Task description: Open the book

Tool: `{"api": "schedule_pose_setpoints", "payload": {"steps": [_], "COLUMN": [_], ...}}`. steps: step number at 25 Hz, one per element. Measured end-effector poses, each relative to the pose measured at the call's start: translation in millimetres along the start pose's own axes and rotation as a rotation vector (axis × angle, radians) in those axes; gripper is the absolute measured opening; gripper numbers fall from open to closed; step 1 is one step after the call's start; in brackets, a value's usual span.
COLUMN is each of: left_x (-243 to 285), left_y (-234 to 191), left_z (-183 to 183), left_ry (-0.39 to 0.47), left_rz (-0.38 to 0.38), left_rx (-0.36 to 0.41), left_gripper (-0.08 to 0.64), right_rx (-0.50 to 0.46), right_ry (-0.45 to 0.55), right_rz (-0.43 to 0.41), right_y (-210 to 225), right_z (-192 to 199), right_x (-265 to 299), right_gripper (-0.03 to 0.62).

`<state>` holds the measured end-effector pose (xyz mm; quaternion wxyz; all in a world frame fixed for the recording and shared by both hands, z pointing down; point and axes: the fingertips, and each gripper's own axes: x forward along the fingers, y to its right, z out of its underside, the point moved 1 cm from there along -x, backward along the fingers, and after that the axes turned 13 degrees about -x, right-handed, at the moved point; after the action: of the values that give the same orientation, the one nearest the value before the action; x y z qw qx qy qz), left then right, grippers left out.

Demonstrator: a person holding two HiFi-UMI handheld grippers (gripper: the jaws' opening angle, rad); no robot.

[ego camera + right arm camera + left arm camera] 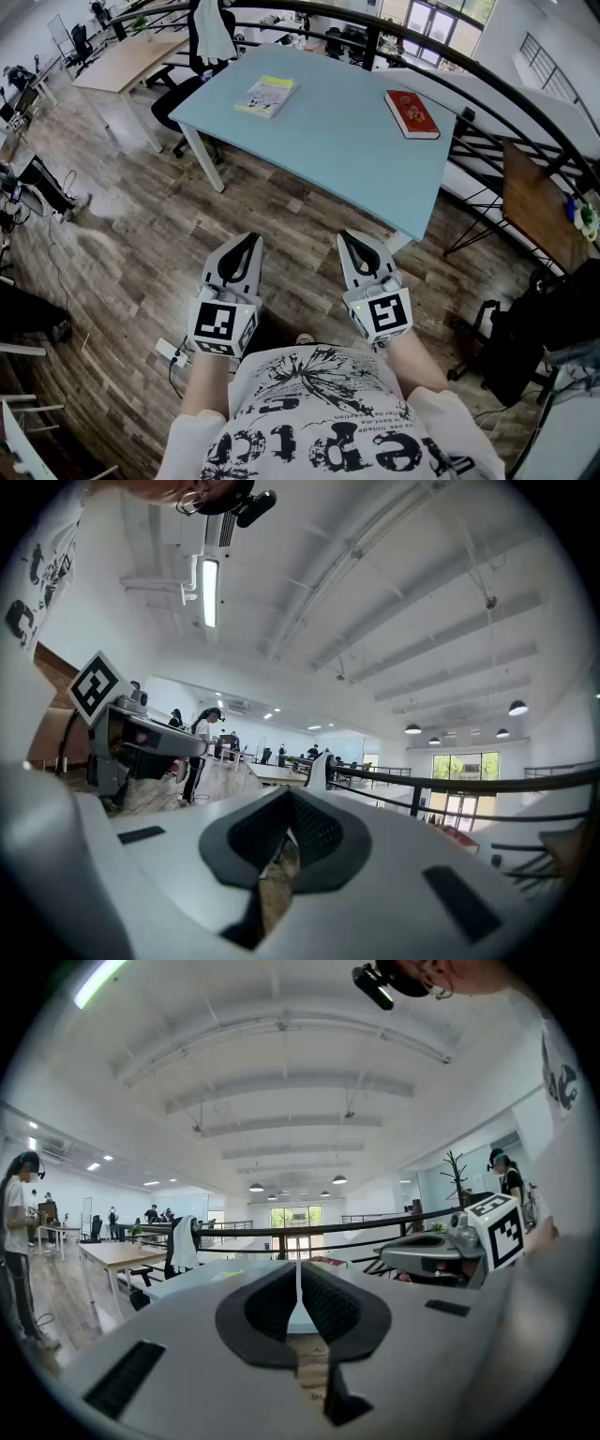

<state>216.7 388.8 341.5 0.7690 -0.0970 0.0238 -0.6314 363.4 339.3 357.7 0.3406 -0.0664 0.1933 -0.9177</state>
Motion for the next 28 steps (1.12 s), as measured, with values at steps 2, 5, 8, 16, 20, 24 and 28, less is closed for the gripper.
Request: {"api": "schedule_pose_setpoints", "payload": {"steps": [2, 5, 8, 16, 20, 24, 28], "left_x": [2.1, 5.1, 8.0, 32.2, 58.7, 91.2, 130.6], "left_y": [1.1, -0.6, -7.3, -57.2, -105.1, -150.6, -205.2], "left_z": [0.9, 2.6, 4.0, 1.9, 1.6, -12.0, -28.4], "left_ry": [-0.003, -0.007, -0.014, -0.038, -0.05, -0.051, -0.066], "left_rz": [0.002, 0.007, 0.01, 0.02, 0.017, 0.032, 0.06], "left_rx": [0.002, -0.001, -0.011, -0.049, -0.073, -0.084, -0.079], "left_gripper": [0.031, 0.031, 0.031, 0.031, 0.031, 0.031, 0.031], "right_rx": [0.002, 0.004, 0.009, 0.048, 0.052, 0.069, 0.09], "right_ry": [-0.002, -0.01, -0.021, -0.052, -0.08, -0.095, -0.121], "right_rz": [0.001, -0.001, -0.005, 0.034, 0.038, 0.062, 0.113], "right_y": [1.5, 1.4, -1.3, -1.9, -6.5, -0.1, 10.5], "right_z": [1.8, 4.5, 5.5, 10.3, 20.3, 22.0, 24.6], "right_x": [0.0, 2.3, 8.4, 59.4, 107.4, 159.3, 221.7], "right_gripper": [0.009, 0.009, 0.009, 0.011, 0.011, 0.011, 0.011]}}
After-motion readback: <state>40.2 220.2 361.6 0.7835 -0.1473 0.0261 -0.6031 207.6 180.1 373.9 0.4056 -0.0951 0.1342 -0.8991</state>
